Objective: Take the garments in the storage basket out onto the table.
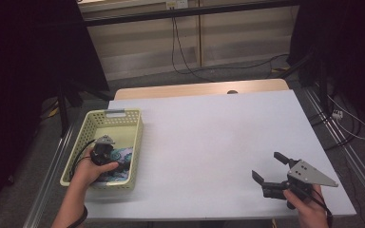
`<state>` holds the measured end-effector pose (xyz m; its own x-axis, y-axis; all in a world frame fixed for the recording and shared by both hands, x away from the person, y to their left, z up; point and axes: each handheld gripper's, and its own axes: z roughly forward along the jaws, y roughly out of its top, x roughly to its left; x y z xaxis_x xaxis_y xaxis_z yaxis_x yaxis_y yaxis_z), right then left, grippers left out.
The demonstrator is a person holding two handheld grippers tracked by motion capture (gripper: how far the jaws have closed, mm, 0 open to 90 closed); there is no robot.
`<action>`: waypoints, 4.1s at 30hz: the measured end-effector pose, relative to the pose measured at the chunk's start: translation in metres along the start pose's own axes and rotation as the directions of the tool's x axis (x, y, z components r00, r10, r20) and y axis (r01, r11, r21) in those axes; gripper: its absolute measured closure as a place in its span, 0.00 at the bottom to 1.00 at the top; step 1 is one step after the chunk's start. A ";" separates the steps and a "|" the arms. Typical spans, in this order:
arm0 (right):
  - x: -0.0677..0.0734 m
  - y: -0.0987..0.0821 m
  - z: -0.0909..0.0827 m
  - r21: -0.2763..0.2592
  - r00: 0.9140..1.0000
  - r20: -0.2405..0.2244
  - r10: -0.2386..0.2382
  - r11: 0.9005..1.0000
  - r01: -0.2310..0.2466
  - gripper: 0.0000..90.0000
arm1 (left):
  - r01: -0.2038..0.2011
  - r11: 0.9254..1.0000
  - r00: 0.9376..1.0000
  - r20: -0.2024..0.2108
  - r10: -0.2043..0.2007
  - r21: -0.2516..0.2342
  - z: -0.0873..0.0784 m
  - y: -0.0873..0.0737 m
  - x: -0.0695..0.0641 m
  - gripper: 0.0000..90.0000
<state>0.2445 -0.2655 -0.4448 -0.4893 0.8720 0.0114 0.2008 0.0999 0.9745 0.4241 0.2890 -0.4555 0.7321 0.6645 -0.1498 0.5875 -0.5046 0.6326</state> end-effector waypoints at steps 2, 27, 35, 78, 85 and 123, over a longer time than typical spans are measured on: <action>0.000 0.000 0.000 -0.001 1.000 -0.001 -0.001 1.000 0.001 0.03 | -0.003 1.000 1.000 0.020 0.003 -0.003 -0.002 0.000 0.000 0.13; -0.002 0.000 0.001 -0.007 1.000 0.008 0.009 1.000 -0.009 0.03 | 0.120 0.992 0.991 0.062 -0.121 0.030 -0.015 0.021 0.011 0.60; -0.003 0.000 0.001 -0.007 1.000 0.010 0.020 1.000 -0.020 0.03 | 0.143 0.990 0.989 0.028 -0.143 -0.004 -0.039 0.040 0.014 0.61; -0.003 0.000 0.003 -0.002 1.000 0.001 0.004 1.000 -0.004 0.03 | -0.033 0.990 0.998 0.054 0.041 -0.139 -0.089 0.175 -0.067 0.60; -0.002 0.000 0.004 0.002 1.000 0.002 0.002 1.000 -0.002 0.03 | -0.091 0.986 0.989 0.103 0.106 -0.142 -0.066 0.186 -0.097 0.60; 0.008 0.000 0.023 0.116 0.996 -0.018 -0.090 0.989 0.091 0.03 | -0.106 0.968 0.983 0.125 0.137 -0.229 0.023 0.146 -0.141 0.18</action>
<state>0.2603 -0.2479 -0.4499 -0.5207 0.8507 -0.0722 0.2521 0.2340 0.9390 0.4144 0.1093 -0.3598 0.8432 0.5146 -0.1557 0.4121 -0.4325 0.8019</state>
